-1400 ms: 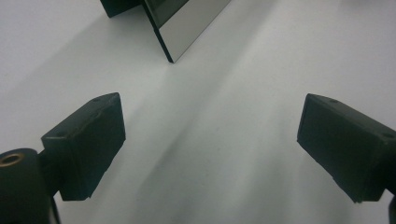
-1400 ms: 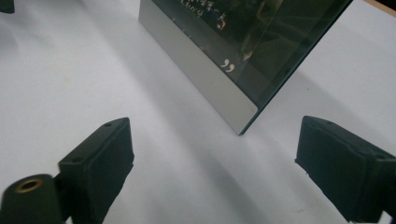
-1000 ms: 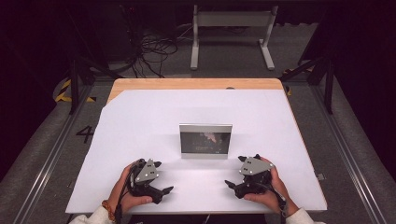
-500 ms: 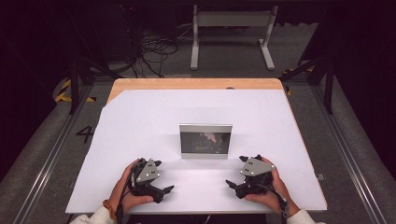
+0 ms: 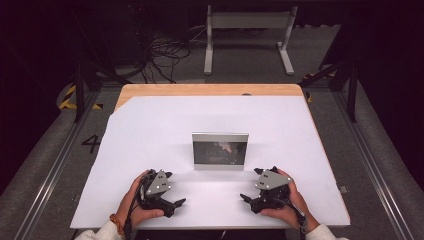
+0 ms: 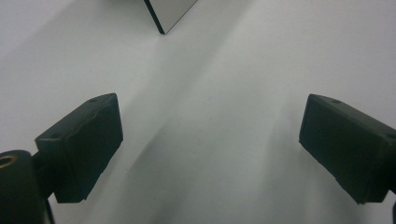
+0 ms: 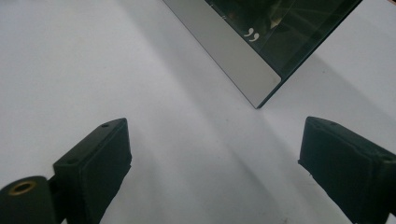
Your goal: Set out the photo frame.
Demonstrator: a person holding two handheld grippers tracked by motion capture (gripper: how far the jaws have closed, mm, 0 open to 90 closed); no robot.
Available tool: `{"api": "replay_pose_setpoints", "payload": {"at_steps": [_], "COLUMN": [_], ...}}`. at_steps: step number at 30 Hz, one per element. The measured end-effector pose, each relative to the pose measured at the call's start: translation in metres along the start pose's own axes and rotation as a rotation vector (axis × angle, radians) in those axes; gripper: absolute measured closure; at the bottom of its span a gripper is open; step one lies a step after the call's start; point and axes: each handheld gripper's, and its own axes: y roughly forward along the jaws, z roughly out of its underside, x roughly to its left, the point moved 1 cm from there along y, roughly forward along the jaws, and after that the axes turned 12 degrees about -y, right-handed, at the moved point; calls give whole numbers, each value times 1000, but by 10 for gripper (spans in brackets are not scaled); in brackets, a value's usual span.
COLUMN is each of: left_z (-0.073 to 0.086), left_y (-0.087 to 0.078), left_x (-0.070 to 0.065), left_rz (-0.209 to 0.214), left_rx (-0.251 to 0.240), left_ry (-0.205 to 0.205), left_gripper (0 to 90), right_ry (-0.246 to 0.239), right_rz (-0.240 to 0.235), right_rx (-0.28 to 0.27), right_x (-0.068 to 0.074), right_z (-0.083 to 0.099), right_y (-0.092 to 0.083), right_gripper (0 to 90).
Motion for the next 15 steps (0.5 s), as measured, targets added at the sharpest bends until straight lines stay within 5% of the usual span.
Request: {"api": "replay_pose_setpoints", "payload": {"at_steps": [15], "left_z": [0], "left_y": [-1], "left_x": [3], "left_rz": [-2], "left_rx": [0], "left_ry": [-7], "left_gripper": [71], "right_ry": [2], "right_rz": [-11], "right_rx": [-19], "right_x": [1], "right_z": [-1], "right_y": [0], "right_gripper": [85]}}
